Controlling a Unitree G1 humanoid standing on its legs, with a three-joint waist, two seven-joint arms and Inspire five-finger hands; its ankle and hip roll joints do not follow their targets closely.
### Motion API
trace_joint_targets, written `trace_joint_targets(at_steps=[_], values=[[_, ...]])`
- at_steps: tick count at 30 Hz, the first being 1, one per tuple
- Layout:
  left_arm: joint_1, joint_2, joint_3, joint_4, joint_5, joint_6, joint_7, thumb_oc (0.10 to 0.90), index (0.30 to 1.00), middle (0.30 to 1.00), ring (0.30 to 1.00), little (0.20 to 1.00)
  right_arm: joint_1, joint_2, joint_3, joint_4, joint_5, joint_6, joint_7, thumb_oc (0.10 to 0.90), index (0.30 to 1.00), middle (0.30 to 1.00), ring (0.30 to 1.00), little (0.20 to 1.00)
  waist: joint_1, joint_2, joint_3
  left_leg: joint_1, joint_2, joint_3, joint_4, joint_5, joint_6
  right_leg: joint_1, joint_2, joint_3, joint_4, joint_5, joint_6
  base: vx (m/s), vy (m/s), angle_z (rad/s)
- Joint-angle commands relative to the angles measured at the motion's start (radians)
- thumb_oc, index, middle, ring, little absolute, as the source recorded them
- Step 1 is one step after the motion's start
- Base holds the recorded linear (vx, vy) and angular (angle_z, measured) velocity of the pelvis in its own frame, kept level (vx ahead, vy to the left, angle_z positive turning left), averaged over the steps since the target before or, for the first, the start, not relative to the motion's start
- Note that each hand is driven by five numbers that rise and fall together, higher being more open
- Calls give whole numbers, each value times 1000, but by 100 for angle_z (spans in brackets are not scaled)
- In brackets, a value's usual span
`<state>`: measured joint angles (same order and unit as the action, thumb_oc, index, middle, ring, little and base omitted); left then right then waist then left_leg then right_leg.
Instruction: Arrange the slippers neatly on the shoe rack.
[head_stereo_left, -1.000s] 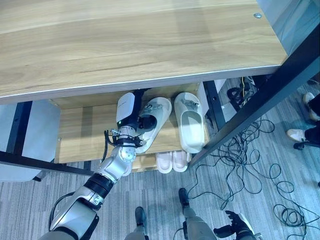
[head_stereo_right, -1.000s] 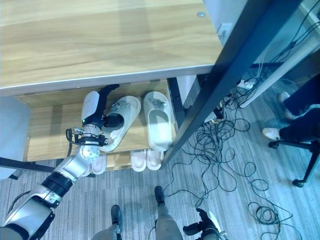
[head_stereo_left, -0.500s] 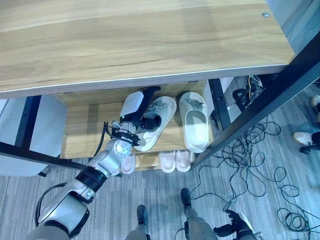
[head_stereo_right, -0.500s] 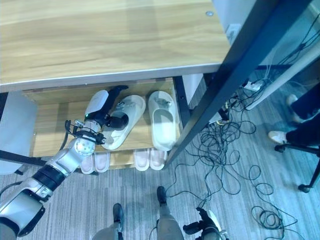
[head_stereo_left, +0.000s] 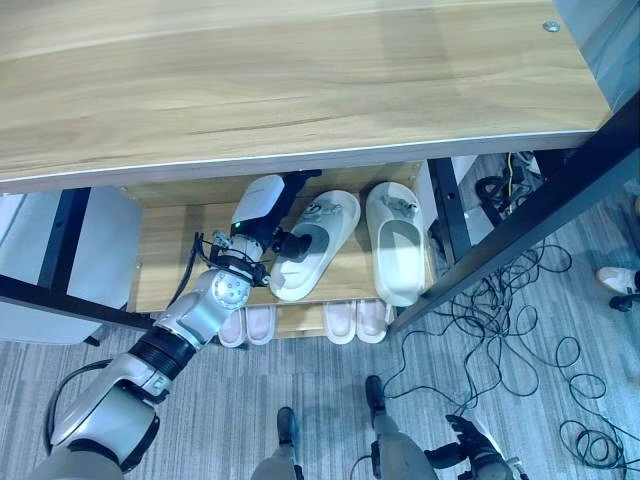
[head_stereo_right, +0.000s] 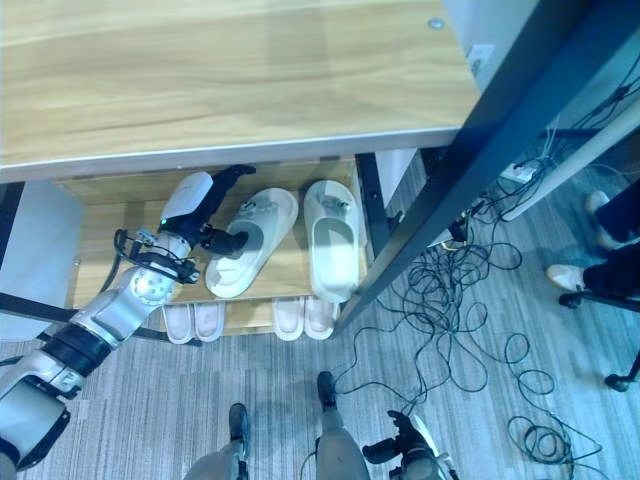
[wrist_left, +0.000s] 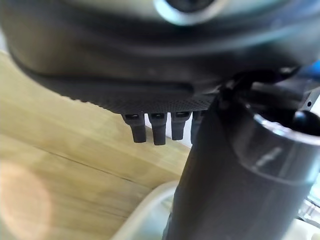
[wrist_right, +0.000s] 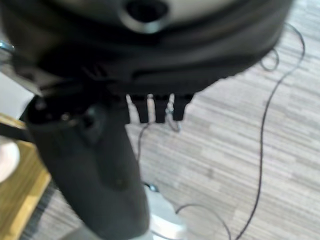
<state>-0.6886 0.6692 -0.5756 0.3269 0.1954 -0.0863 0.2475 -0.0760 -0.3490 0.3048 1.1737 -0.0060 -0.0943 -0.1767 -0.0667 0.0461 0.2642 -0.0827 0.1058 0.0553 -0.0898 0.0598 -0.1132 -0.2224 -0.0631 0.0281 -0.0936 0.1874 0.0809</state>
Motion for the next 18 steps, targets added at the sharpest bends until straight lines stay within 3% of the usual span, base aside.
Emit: trace_joint_targets(at_steps=[1,11,15,18], values=[[-101,35,88,-98,-60,-103,17,800,900,900,900,900,35,-48,-5,31,28,10,4,800,900,900,900,900,21,-16,-61,-37,-48,-15,2,-38,17,-5,-28,-46,74,-115,81,-1,4,3],[91,98,219,-246,-171,-138,-16,800,900,900,900,900,49,-41,-26,30,18,13,16,800,900,900,900,900,41,-21,-69,-28,-50,-17,2,-43,17,10,-31,-58,70,-118,80,-1,4,1],[185,86,275,-253,-224,-140,-34,800,900,900,900,900,54,-37,-34,30,13,16,23,800,900,900,900,900,49,-23,-72,-23,-51,-18,2,-44,18,17,-32,-62,71,-120,78,-2,8,5],[267,30,323,-227,-279,-134,-37,800,900,900,900,900,54,-33,-33,33,2,21,21,800,900,900,900,900,52,-23,-76,-16,-51,-19,2,-46,19,25,-32,-64,71,-121,75,4,5,2]])
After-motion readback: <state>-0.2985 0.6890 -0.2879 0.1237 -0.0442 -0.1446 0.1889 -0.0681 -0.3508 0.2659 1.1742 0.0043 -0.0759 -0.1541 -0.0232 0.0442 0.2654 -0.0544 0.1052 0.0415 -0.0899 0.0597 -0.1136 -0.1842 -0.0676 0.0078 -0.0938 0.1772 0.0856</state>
